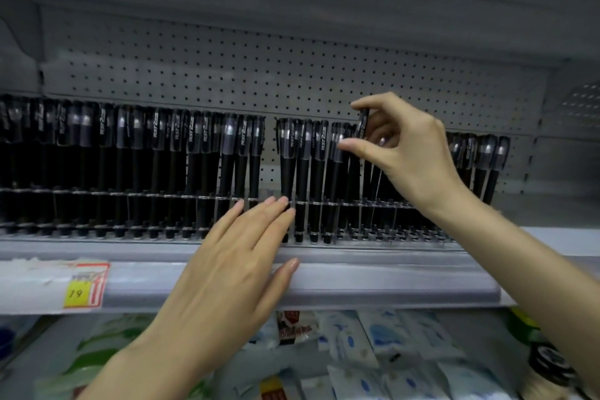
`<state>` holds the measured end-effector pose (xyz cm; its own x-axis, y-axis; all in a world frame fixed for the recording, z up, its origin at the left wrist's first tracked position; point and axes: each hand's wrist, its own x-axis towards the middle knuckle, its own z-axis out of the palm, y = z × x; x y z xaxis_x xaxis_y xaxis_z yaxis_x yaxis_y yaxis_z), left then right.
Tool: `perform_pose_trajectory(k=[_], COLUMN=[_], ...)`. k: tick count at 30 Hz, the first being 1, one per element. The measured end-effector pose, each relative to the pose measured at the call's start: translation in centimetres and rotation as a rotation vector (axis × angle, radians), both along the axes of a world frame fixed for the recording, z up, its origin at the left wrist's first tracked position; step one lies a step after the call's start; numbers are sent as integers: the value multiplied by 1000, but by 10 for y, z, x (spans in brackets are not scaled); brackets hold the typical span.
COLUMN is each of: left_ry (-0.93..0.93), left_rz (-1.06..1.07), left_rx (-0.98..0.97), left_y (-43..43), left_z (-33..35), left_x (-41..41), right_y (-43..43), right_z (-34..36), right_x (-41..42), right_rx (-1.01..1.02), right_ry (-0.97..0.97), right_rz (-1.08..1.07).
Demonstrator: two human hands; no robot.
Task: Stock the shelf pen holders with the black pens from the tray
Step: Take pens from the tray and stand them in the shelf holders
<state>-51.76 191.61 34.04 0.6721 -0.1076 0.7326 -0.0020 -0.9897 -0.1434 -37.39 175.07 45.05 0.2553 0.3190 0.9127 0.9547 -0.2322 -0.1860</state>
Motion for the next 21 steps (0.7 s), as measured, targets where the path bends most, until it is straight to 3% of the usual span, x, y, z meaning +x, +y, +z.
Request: perform_pose_trajectory(k=[4, 21], left_ry=[0, 41], left_rz=[-6, 0], left_rx=[-12, -33], left_y=[1, -1], left_z=[0, 6], left_x=[0, -3], right_y=[-2, -11], right_z=[1, 1], right_x=[2, 1], right_rx=[-128, -322], right_ry=[-114, -104], right_rz=[-128, -223])
